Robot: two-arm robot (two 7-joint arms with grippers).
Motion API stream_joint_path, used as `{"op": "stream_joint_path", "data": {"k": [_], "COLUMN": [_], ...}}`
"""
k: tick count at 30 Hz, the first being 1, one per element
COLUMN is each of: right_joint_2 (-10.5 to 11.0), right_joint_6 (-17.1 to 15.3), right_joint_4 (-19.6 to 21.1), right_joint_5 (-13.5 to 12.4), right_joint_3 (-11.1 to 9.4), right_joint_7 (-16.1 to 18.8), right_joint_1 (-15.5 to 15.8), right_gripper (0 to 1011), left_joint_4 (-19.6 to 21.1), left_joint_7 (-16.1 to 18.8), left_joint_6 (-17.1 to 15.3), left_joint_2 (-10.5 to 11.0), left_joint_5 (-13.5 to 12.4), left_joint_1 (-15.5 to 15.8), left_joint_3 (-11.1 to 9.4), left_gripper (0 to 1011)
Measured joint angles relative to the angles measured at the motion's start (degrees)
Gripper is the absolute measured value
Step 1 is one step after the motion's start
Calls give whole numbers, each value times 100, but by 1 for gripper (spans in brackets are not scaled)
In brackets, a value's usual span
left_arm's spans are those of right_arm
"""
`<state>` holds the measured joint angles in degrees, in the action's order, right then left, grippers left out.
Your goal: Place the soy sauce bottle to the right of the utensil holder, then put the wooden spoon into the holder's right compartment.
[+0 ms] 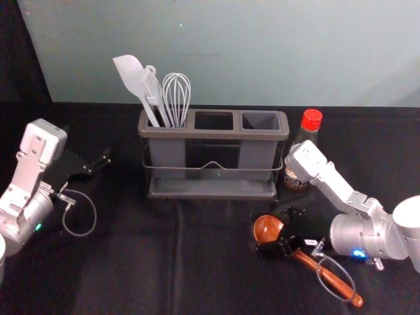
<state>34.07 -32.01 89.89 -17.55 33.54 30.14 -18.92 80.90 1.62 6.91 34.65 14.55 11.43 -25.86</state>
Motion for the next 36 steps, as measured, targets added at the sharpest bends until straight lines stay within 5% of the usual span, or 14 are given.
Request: {"op": "stream_joint_path", "data": {"k": [8,16,28,36], "right_joint_2": [4,9,17,87], "right_joint_6": [-8,-11,-12,245], "right_joint_4": [9,15,36,448], "right_joint_5": [-6,-12,-19,-63], "right_joint_3": [0,-1,-7,-285], "right_joint_7": [-3,-7,-6,-145], "right_joint_1": [3,5,13,194], "right_gripper": [1004,842,840,840], "left_joint_4": [0,0,0,0], "left_joint_7": [0,0,0,0], "left_joint_6": [0,0,0,0], "left_joint_2": [0,0,0,0], "left_joint_5": [0,0,0,0], "left_joint_1": [0,0,0,0], "left_joint_3": [0,0,0,0], "left_gripper": [1005,1005,1005,1005]}}
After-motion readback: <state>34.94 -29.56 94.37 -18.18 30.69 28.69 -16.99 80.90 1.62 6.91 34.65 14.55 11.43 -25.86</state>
